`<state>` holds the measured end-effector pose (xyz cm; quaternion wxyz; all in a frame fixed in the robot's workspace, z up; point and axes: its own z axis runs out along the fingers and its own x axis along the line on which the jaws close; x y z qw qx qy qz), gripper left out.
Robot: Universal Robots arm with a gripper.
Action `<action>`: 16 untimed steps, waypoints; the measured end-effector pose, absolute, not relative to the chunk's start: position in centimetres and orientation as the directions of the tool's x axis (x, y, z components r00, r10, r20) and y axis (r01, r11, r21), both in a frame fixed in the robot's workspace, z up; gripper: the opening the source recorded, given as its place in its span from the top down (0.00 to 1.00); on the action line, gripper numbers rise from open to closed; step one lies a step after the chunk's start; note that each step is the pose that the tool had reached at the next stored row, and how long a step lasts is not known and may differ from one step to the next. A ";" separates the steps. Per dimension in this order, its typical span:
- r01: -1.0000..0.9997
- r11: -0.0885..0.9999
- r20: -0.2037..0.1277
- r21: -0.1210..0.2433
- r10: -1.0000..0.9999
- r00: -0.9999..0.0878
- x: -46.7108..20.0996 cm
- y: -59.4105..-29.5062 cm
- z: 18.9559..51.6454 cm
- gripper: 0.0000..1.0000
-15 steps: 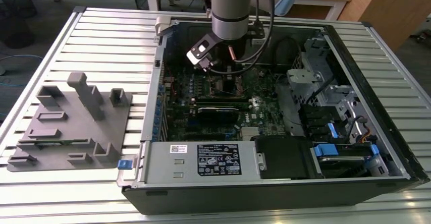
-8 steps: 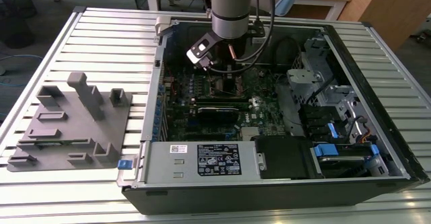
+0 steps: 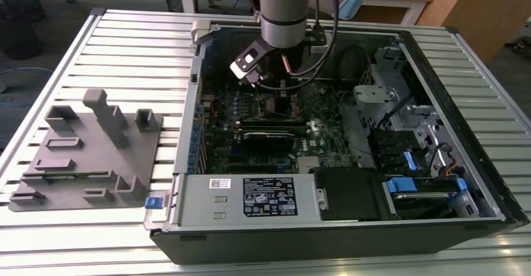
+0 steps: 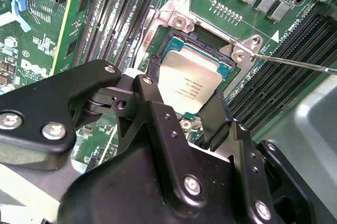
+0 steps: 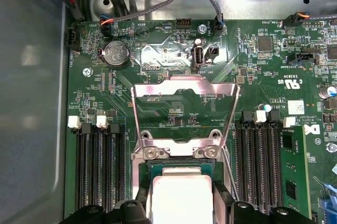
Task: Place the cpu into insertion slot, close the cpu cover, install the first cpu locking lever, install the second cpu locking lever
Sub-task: 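Place the cpu into insertion slot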
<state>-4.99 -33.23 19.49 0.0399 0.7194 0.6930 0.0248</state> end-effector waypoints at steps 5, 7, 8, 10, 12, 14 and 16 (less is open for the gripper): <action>0.994 -0.037 -0.011 0.104 0.999 0.038 -5.2 -33.2 19.5 0.45; 0.994 -0.037 -0.010 0.107 0.999 0.038 -5.4 -33.2 19.5 0.45; 0.994 -0.037 -0.010 0.107 0.999 0.038 -5.4 -33.2 19.4 0.45; 0.994 -0.037 -0.010 0.107 0.999 0.038 -5.5 -33.3 19.4 0.45; 0.994 -0.035 -0.009 0.108 0.999 0.036 -5.5 -33.3 19.3 0.45; 0.994 -0.032 -0.008 0.108 0.999 0.033 -5.5 -33.3 19.3 0.45; 0.994 -0.027 -0.008 0.109 1.000 0.028 -5.5 -33.3 19.3 0.45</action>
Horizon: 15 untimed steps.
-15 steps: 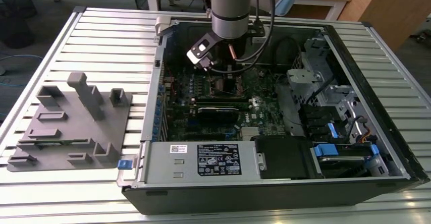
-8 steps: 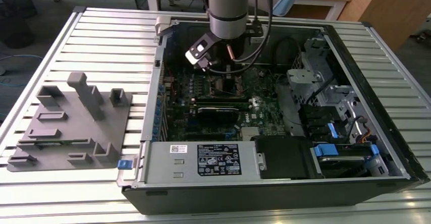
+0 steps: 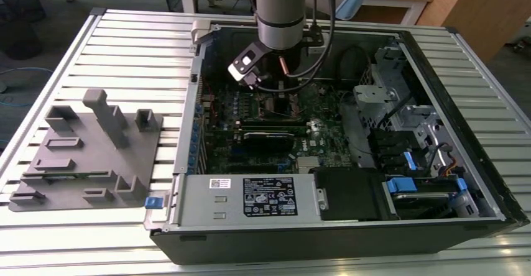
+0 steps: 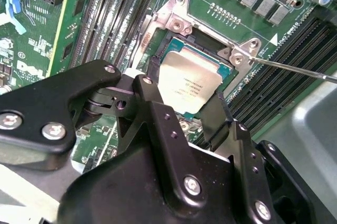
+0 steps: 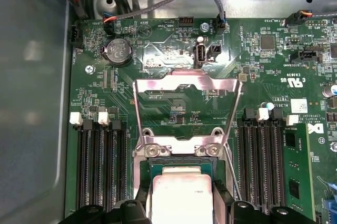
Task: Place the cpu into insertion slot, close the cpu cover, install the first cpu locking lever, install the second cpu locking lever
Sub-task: 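Place the cpu into insertion slot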
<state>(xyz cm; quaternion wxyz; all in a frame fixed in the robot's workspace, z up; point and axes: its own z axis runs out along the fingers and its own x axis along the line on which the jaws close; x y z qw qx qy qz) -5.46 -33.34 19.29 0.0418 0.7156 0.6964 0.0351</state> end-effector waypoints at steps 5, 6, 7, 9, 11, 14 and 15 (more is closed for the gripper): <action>0.994 -0.016 -0.008 0.110 1.000 0.017 -5.5 -33.3 19.3 0.45; 0.994 -0.014 -0.008 0.110 1.000 0.015 -5.5 -33.4 19.3 0.45; 0.994 -0.014 -0.007 0.110 1.000 0.015 -5.5 -33.4 19.3 0.45; 0.994 -0.013 -0.008 0.110 1.000 0.014 -5.5 -33.4 19.2 0.45; 0.994 -0.013 -0.008 0.110 1.000 0.014 -5.5 -33.4 19.1 0.45; 0.994 -0.014 -0.008 0.110 1.000 0.015 -5.5 -33.5 19.0 0.45; 0.994 -0.014 -0.008 0.110 1.000 0.015 -5.5 -33.5 19.0 0.45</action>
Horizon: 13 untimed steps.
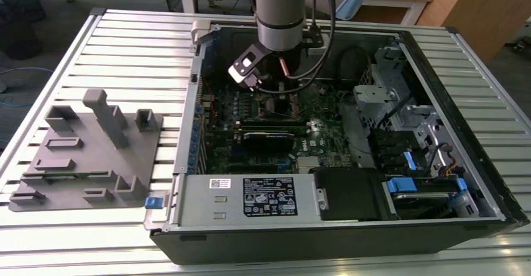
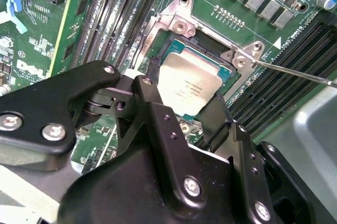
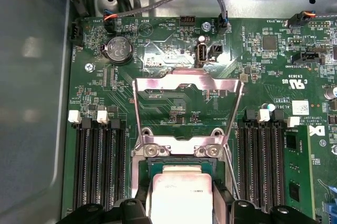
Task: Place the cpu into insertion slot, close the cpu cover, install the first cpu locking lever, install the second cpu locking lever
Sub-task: 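Place the cpu into insertion slot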
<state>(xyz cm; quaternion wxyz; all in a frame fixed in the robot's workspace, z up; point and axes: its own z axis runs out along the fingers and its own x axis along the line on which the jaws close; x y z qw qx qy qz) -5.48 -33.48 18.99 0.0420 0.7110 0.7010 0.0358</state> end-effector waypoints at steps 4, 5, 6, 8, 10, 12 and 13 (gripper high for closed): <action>0.994 -0.014 -0.008 0.110 1.000 0.014 -5.5 -33.5 19.0 0.45; 0.994 -0.014 -0.008 0.110 1.000 0.014 -5.5 -33.5 19.0 0.45; 0.994 -0.014 -0.008 0.110 1.000 0.015 -5.5 -33.5 19.0 0.45; 0.994 -0.014 -0.008 0.110 1.000 0.014 -5.5 -33.5 19.0 0.45; 0.994 -0.014 -0.006 0.111 1.000 0.014 -5.4 -33.5 18.9 0.44; 0.994 -0.014 -0.007 0.110 1.000 0.014 -5.5 -33.5 18.9 0.38; 0.994 -0.014 -0.008 0.110 1.000 0.014 -5.5 -33.5 19.0 0.38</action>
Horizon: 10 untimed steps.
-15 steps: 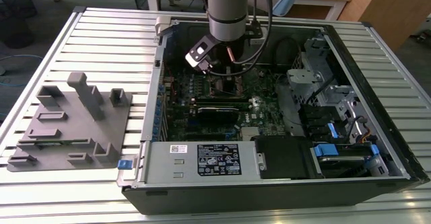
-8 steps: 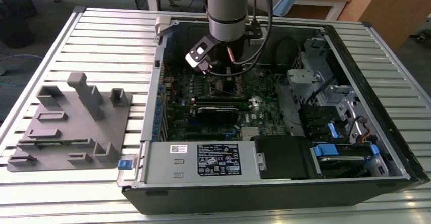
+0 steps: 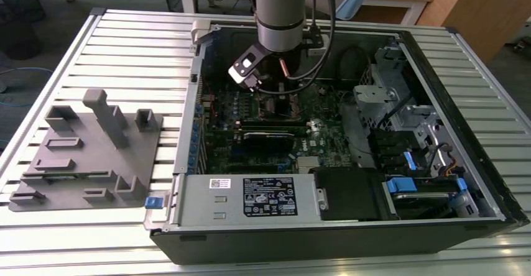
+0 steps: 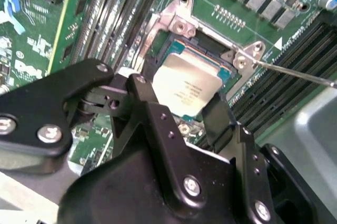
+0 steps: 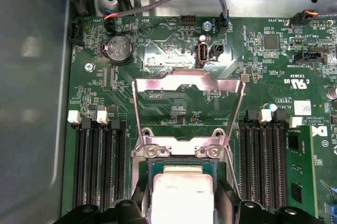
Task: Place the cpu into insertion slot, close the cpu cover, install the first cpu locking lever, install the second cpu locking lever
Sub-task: 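Place the cpu into insertion slot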
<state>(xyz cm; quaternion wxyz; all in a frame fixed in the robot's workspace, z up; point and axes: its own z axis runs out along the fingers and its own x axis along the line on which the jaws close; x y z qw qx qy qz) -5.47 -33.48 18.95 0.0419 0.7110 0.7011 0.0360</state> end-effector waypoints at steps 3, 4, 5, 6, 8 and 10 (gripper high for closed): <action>0.994 -0.014 -0.008 0.110 1.000 0.014 -5.5 -33.5 19.0 0.38; 0.994 -0.014 -0.008 0.110 1.000 0.014 -5.5 -33.5 19.0 0.38; 0.994 -0.014 -0.008 0.110 1.000 0.014 -5.5 -33.5 19.0 0.38; 0.994 -0.014 -0.008 0.110 1.000 0.014 -5.5 -33.5 19.1 0.38; 0.994 -0.014 -0.008 0.110 1.000 0.015 -5.5 -33.5 19.4 0.38; 0.994 -0.014 -0.008 0.110 1.000 0.015 -5.5 -33.5 19.7 0.38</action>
